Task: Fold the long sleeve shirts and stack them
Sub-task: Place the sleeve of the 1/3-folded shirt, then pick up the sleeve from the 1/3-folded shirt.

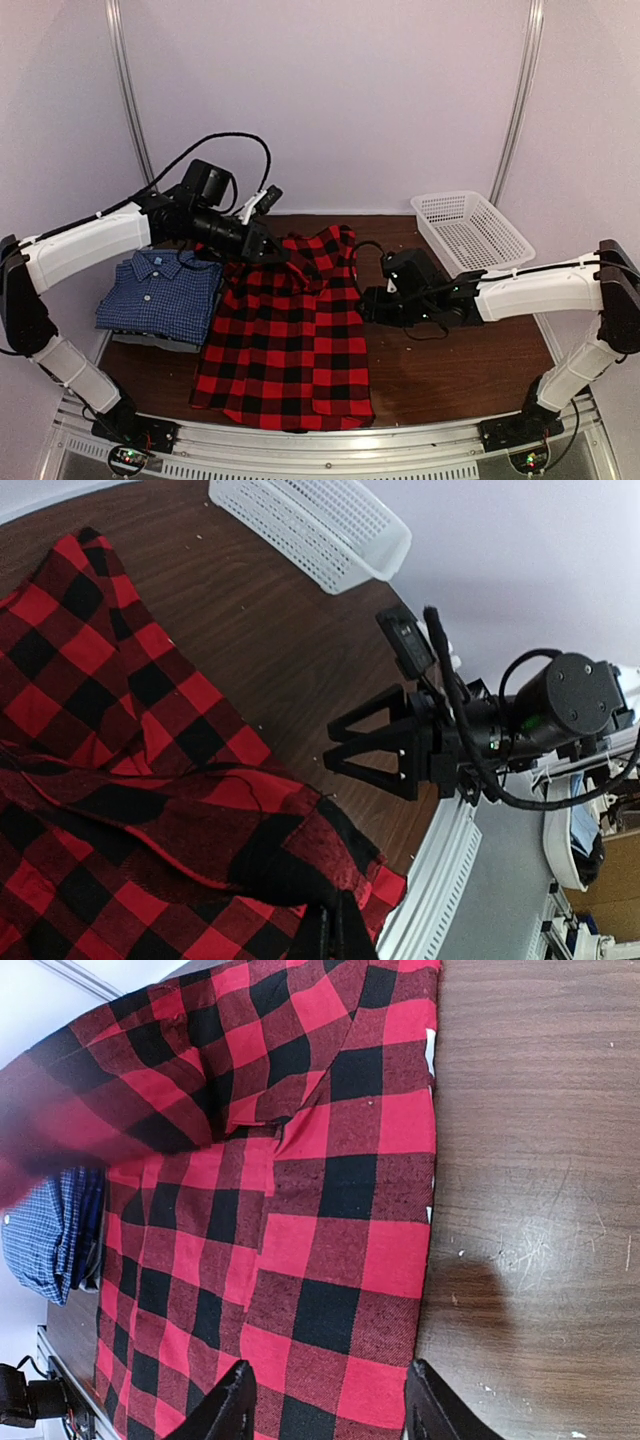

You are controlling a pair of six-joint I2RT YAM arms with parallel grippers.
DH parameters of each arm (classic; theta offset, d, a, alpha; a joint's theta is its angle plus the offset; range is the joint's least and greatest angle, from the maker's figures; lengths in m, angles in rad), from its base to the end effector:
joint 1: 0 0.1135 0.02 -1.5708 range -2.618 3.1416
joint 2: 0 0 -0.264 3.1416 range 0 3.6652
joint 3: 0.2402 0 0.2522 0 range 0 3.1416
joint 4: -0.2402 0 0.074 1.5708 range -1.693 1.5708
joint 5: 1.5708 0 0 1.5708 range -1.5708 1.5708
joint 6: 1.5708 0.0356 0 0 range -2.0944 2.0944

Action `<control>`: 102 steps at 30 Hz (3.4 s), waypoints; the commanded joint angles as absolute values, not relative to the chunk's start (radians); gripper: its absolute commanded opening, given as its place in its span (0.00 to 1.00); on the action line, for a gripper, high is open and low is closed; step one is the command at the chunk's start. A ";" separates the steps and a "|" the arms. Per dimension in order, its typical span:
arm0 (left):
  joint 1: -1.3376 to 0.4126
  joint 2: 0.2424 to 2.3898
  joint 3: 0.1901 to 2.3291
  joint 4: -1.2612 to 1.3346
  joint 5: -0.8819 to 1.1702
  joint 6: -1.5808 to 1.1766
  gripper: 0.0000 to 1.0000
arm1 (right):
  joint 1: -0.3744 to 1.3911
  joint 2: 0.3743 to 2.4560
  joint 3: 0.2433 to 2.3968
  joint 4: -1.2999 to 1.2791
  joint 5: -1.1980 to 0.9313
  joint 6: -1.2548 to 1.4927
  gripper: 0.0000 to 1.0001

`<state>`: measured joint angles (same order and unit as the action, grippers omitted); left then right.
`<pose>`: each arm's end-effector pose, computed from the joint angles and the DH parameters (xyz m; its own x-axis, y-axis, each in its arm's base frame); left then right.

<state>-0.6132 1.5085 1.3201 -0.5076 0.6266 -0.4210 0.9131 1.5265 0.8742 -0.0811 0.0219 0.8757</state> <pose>0.2614 -0.2095 0.3241 -0.8195 0.1719 -0.5468 0.5471 0.5190 -0.6568 0.1967 0.2534 0.2029 -0.8621 0.1400 -0.4871 -0.1861 0.8065 0.5612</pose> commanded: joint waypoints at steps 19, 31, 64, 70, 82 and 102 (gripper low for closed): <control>-0.831 1.733 1.397 -0.676 0.539 -0.353 0.41 | 0.933 1.509 0.784 0.026 0.034 0.916 0.55; -0.787 1.567 1.178 -0.525 0.291 -0.581 0.55 | 1.081 1.585 0.945 -0.140 0.178 0.890 0.64; -0.558 1.301 0.803 -0.450 0.343 -0.582 0.48 | 1.252 2.364 1.902 -0.731 0.350 0.854 0.59; -0.547 1.304 0.802 -0.453 0.356 -0.560 0.48 | 1.252 2.384 1.922 -0.745 0.338 0.867 0.51; -0.532 1.306 0.798 -0.453 0.383 -0.531 0.48 | 1.241 2.415 1.970 -0.786 0.316 0.880 0.29; -0.496 1.322 0.787 -0.444 0.430 -0.480 0.47 | 1.238 2.152 1.893 -0.645 0.306 0.930 0.00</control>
